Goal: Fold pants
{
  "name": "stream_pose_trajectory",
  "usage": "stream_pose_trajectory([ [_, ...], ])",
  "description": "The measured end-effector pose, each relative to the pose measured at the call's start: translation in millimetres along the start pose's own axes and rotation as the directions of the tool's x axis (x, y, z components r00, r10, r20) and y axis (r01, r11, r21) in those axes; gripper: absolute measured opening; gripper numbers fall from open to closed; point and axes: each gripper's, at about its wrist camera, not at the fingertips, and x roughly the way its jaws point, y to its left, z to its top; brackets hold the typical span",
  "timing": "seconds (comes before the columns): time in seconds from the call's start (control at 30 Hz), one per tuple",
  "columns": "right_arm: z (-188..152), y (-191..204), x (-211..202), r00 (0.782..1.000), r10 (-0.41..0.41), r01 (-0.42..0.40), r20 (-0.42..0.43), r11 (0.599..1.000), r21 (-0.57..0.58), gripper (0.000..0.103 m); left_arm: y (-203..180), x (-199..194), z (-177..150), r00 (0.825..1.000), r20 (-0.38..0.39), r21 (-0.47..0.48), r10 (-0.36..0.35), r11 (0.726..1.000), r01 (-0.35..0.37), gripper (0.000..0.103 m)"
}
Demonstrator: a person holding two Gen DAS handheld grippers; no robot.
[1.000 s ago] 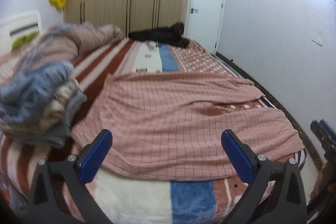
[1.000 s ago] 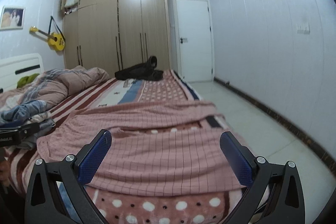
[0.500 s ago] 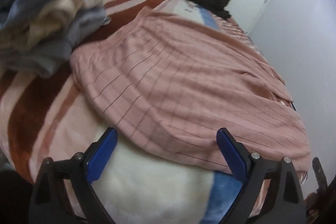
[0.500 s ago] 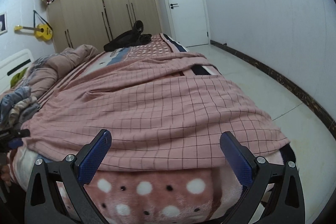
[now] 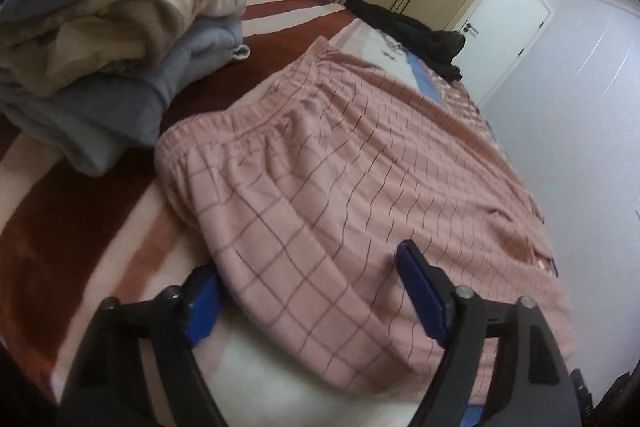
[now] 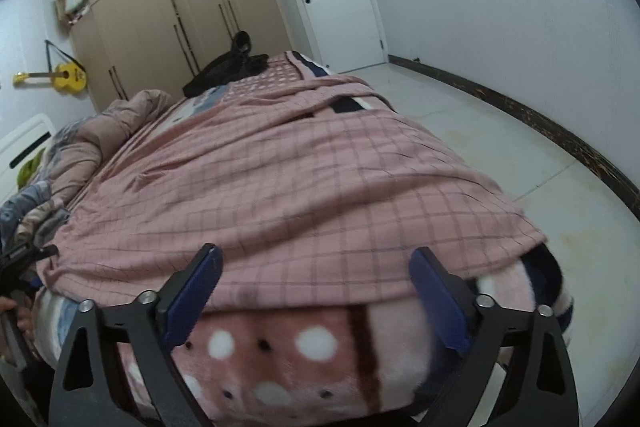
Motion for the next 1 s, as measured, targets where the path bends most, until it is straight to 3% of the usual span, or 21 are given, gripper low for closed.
stream_pose_trajectory([
  [0.07,-3.1,-6.1,-3.1,1.000,0.022,-0.022,-0.009,0.999,0.035,0.083,1.7,4.6,3.7,1.000,-0.002,-0.012,-0.005,1.000,0.005,0.059],
  [0.23,-14.3,-14.1,-5.2,0.997,0.065,-0.060,-0.044,0.993,0.105,0.080,3.2,5.6,6.9,0.999,0.001,-0.012,-0.050,0.999,0.050,0.014],
  [0.43,-13.7,-23.6,1.4,0.997,0.081,-0.078,-0.008,0.984,0.161,0.081,1.7,-15.8,4.5,0.994,0.041,0.020,-0.096,0.995,0.096,0.008],
  [0.7,-1.4,-33.2,14.6,0.996,0.078,-0.088,0.046,0.959,0.271,0.087,-4.9,-55.3,14.7,0.984,0.144,0.073,-0.105,0.993,0.095,0.007],
  [0.87,-0.4,-36.6,9.6,0.994,0.080,-0.098,0.070,0.943,0.319,0.083,3.1,-62.6,18.9,0.982,0.160,0.066,-0.104,0.993,0.095,0.007],
  [1.0,-0.3,-37.7,2.0,0.992,0.078,-0.105,0.096,0.941,0.323,0.071,7.3,-63.5,18.6,0.981,0.165,0.054,-0.106,0.994,0.098,0.006],
])
